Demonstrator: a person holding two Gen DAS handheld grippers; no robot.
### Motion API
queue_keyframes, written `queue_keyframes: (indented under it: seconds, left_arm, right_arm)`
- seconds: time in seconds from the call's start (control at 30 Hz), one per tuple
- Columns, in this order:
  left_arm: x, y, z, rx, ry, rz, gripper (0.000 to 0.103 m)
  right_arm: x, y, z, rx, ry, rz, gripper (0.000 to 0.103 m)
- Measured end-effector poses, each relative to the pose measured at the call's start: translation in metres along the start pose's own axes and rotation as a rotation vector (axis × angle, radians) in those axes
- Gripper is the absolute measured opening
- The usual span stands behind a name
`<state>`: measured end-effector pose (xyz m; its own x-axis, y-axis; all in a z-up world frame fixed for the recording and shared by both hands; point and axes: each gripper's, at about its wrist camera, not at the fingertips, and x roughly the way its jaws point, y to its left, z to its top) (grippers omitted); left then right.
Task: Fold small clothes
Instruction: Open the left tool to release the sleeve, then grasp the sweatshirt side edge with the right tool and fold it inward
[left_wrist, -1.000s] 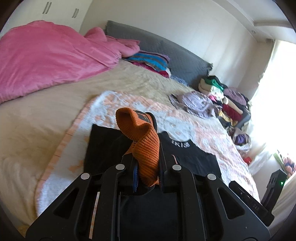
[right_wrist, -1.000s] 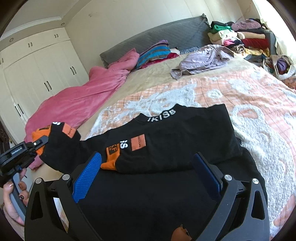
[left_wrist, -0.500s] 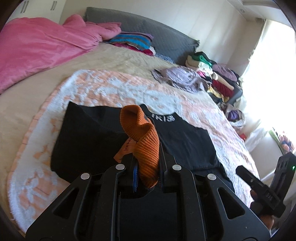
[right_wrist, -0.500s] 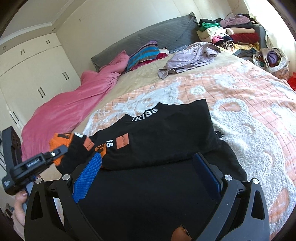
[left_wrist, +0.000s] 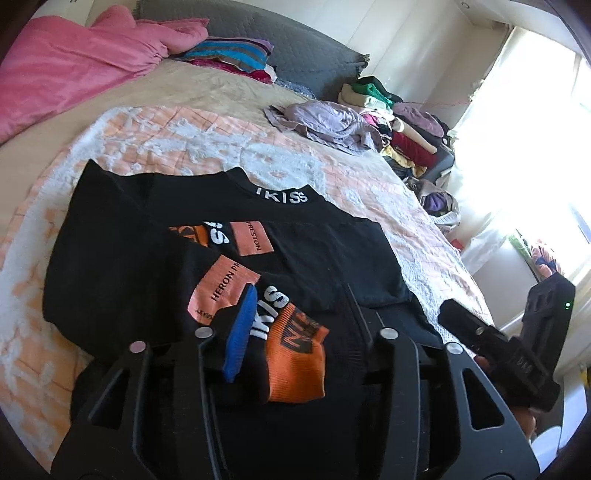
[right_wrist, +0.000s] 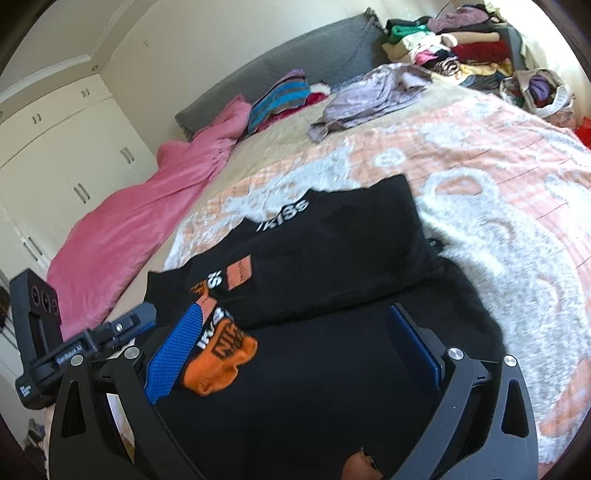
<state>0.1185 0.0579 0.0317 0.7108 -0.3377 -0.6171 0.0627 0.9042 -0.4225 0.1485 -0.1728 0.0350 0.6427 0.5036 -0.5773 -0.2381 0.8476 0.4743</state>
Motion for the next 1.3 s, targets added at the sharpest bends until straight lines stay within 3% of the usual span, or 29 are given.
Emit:
queue_keyframes:
  seconds: [0.1, 0.33, 0.4, 0.47, 0.6, 0.67, 0.7, 0.73, 0.77, 1.03, 1.3]
  left_arm:
    - [-0.005, 0.007, 0.002, -0.001, -0.013, 0.046, 0.049]
    - [-0.023, 0.043, 0.005, -0.055, -0.054, 0.176, 0.093]
    - [-0.029, 0.054, 0.006, -0.083, -0.065, 0.177, 0.093]
    - [-0.034, 0.063, 0.007, -0.096, -0.071, 0.199, 0.093]
    - [-0.044, 0.078, 0.006, -0.124, -0.087, 0.205, 0.093]
    - [-0.046, 0.080, 0.006, -0.127, -0.088, 0.199, 0.093]
    - [-0.047, 0.081, 0.005, -0.126, -0.087, 0.198, 0.093]
    - [-0.049, 0.082, 0.004, -0.122, -0.088, 0.198, 0.093]
    - [-0.049, 0.082, 0.004, -0.121, -0.090, 0.200, 0.093]
    - [-0.057, 0.090, 0.002, -0.137, -0.093, 0.172, 0.093]
    - [-0.066, 0.085, 0.003, -0.121, -0.105, 0.188, 0.093]
  right_arm:
    - [0.017, 0.013, -0.008, -0.021, 0.060, 0.038, 0.098]
    - [0.071, 0.046, -0.031, -0.042, 0.219, 0.114, 0.097]
    - [0.083, 0.052, -0.035, -0.048, 0.235, 0.101, 0.096]
    - [0.090, 0.055, -0.037, -0.048, 0.236, 0.083, 0.081]
    - [0.098, 0.064, -0.038, -0.033, 0.216, 0.111, 0.065]
    - [0.101, 0.068, -0.036, -0.052, 0.202, 0.117, 0.041]
    - [0.103, 0.070, -0.036, -0.060, 0.204, 0.117, 0.034]
    - [0.104, 0.072, -0.035, -0.058, 0.199, 0.129, 0.017]
    - [0.103, 0.072, -0.033, -0.059, 0.188, 0.146, 0.010]
    - [0.070, 0.117, 0.016, -0.274, 0.051, 0.185, 0.010]
    - [0.056, 0.115, 0.053, -0.373, -0.039, 0.093, 0.009]
